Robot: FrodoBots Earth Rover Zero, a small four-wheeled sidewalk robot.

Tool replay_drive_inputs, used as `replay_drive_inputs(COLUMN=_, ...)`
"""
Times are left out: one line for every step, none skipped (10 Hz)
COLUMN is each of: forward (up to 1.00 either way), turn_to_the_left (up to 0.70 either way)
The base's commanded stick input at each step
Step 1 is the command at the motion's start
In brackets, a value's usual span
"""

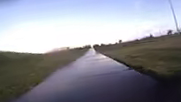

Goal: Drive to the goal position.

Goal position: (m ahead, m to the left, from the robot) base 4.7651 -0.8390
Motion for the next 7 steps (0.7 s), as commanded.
replay_drive_inputs(forward=0.45, turn_to_the_left=0.0)
replay_drive_inputs(forward=0.45, turn_to_the_left=0.0)
replay_drive_inputs(forward=0.45, turn_to_the_left=0.05)
replay_drive_inputs(forward=0.45, turn_to_the_left=0.17)
replay_drive_inputs(forward=0.45, turn_to_the_left=0.24)
replay_drive_inputs(forward=0.45, turn_to_the_left=0.27)
replay_drive_inputs(forward=0.45, turn_to_the_left=0.27)
